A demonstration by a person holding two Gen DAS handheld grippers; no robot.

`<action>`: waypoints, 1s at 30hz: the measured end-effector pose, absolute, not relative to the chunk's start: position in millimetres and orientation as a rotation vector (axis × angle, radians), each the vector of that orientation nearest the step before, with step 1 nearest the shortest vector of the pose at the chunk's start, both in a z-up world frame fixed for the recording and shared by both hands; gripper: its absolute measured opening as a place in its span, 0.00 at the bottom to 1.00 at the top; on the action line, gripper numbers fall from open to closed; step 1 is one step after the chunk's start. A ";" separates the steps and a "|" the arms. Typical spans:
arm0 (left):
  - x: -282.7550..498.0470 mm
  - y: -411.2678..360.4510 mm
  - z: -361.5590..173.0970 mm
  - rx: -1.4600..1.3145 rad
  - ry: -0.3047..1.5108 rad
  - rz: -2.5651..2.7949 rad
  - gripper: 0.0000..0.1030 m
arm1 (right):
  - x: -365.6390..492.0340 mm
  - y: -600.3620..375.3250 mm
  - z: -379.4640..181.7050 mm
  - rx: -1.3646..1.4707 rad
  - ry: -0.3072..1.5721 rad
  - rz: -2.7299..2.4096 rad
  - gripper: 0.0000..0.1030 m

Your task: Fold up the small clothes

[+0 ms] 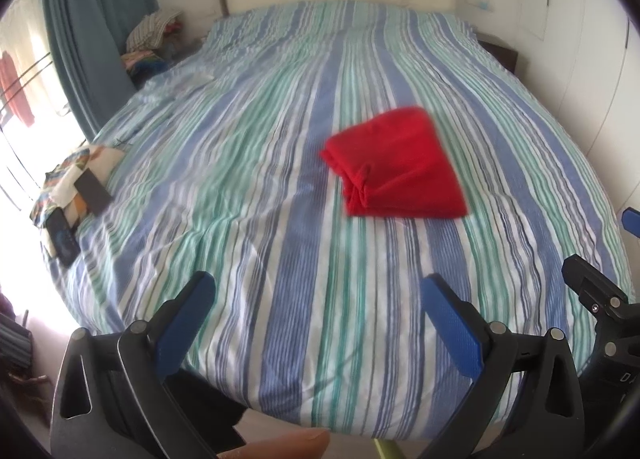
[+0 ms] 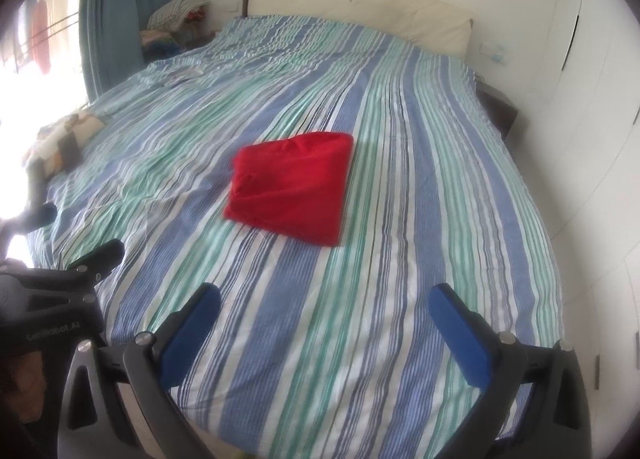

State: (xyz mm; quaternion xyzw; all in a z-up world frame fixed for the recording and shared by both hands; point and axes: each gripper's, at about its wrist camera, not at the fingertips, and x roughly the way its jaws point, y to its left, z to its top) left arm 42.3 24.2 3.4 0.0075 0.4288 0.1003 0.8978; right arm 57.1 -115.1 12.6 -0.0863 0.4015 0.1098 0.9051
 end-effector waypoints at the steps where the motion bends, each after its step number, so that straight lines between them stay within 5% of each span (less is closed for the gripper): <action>1: 42.1 24.5 3.9 0.017 0.887 0.212 1.00 | 57.1 -114.9 12.6 -0.177 0.829 0.226 0.99; 30: 16.8 18.9 53.7 0.017 0.773 0.187 1.00 | 28.0 -128.2 66.2 -0.073 0.776 0.329 0.99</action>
